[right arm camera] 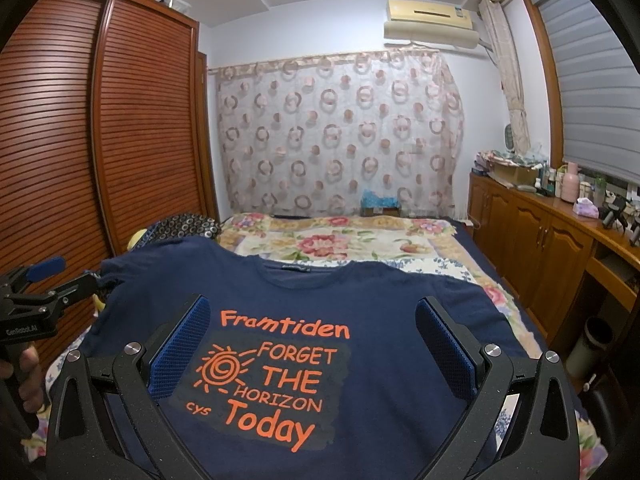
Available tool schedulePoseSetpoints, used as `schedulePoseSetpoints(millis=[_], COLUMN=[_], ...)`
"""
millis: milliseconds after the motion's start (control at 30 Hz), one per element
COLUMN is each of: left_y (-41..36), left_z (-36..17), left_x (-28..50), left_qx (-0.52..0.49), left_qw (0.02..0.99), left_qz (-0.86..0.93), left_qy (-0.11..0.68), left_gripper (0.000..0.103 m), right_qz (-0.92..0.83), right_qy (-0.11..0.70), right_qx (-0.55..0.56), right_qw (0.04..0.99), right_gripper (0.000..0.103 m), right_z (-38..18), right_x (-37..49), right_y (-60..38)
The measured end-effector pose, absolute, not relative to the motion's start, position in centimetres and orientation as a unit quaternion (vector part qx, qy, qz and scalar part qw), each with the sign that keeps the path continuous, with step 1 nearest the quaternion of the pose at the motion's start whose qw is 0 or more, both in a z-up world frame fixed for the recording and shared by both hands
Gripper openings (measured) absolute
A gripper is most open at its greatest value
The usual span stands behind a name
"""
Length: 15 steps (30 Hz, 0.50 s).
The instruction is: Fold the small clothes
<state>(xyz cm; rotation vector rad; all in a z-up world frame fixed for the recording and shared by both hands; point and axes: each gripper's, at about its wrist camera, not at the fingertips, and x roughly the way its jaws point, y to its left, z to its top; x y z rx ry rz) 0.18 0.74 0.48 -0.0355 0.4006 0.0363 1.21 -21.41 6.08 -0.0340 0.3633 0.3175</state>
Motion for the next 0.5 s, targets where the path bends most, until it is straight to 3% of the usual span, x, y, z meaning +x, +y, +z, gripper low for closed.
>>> schedulePoseSetpoints(millis=[500], left_y=[0.73], left_z=[0.87], left_x=[0.22], left_qx=[-0.017], left_qw=[0.980], left_qz=[0.018], left_qy=[0.197], left_gripper=[0.103], right_qz=[0.157], right_qy=[0.179], right_qx=[-0.016], right_qw=[0.971], right_gripper=[0.103], right_z=[6.35], right_x=[1.07], right_y=[-21.31])
